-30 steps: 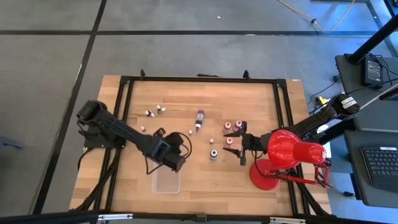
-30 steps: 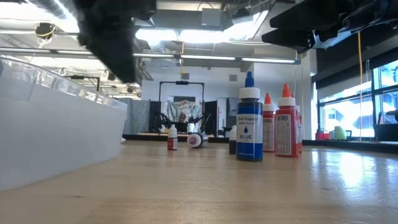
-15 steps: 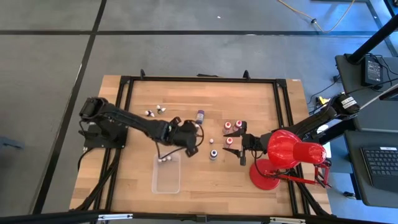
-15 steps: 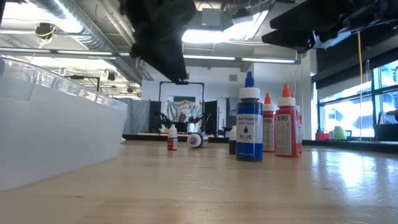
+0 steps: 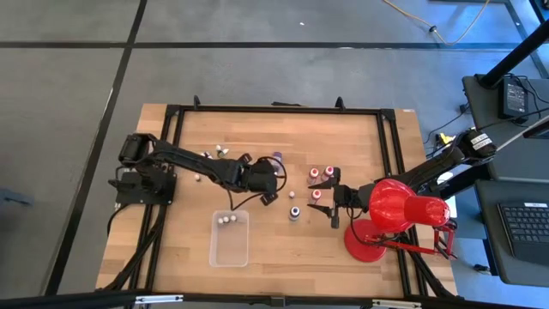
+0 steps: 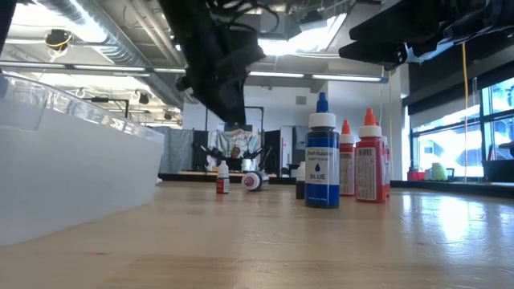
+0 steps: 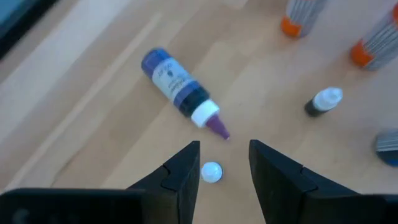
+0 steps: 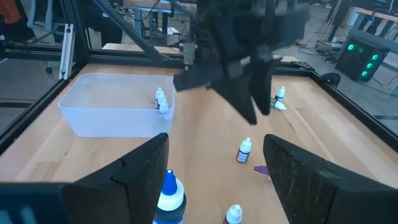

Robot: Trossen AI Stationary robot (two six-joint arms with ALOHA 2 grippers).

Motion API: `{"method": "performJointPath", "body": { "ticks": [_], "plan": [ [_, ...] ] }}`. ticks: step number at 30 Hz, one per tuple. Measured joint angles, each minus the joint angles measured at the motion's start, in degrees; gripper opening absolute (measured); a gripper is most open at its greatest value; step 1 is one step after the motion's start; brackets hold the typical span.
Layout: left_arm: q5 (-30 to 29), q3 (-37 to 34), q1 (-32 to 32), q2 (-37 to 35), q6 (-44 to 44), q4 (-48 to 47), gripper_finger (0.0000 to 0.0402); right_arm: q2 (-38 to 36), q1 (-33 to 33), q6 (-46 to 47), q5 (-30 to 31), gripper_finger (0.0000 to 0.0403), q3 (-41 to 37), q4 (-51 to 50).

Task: Pick & Place food coloring
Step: Put the small red food coloring bottle into the bin

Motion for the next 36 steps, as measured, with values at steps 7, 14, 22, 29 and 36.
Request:
{"method": "performJointPath", "body": {
  "ticks": [7, 14, 22, 29, 36],
  "plan": [
    [4.09, 0.00, 1.80, 3.09, -2.95, -0.37, 0.0192, 0.00, 0.00, 0.00, -0.02, 0.0265, 0.00, -0.07],
    [5.25, -0.02, 2.99, 3.63, -2.49, 0.02, 0.0223, 0.00, -0.01, 0.00, -0.02, 0.0265, 0.00, -0.06],
    [5.39, -0.02, 1.89, 3.60, 1.25, 0.03, 0.0220, 0.00, -0.01, 0.00, -0.01, 0.0265, 0.00, -0.07],
    [6.43, -0.02, 2.13, 4.33, -3.57, -0.44, 0.0215, 0.00, -0.01, 0.00, -0.01, 0.0265, 0.00, -0.09],
    [6.38, -0.08, 3.51, 7.63, -5.59, -1.23, 0.0190, 0.02, -0.02, 0.09, -0.02, 0.0265, -0.02, -0.22]
  ]
}}
